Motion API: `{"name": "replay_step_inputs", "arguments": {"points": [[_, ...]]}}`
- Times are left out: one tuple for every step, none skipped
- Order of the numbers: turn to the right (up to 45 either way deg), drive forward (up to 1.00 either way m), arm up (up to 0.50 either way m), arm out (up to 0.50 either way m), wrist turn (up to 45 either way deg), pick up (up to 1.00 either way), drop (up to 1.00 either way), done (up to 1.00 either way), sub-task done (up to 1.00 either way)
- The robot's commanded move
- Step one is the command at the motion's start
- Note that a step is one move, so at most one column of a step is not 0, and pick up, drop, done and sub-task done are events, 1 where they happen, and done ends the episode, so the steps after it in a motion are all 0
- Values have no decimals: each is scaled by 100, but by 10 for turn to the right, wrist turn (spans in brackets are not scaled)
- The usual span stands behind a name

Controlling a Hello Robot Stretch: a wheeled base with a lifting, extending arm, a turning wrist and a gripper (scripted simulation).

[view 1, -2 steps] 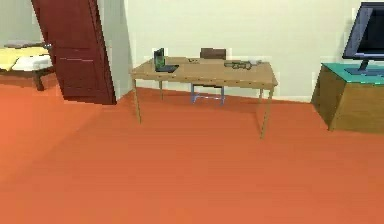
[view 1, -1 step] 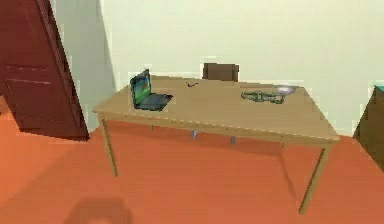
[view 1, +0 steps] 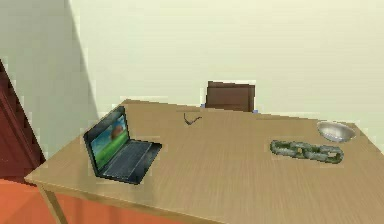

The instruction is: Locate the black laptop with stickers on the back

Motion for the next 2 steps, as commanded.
{"name": "replay_step_inputs", "arguments": {"points": [[-180, 0, 0, 0, 0, 0, 0, 0, 0], [0, 0, 0, 0, 0, 0, 0, 100, 0]]}}
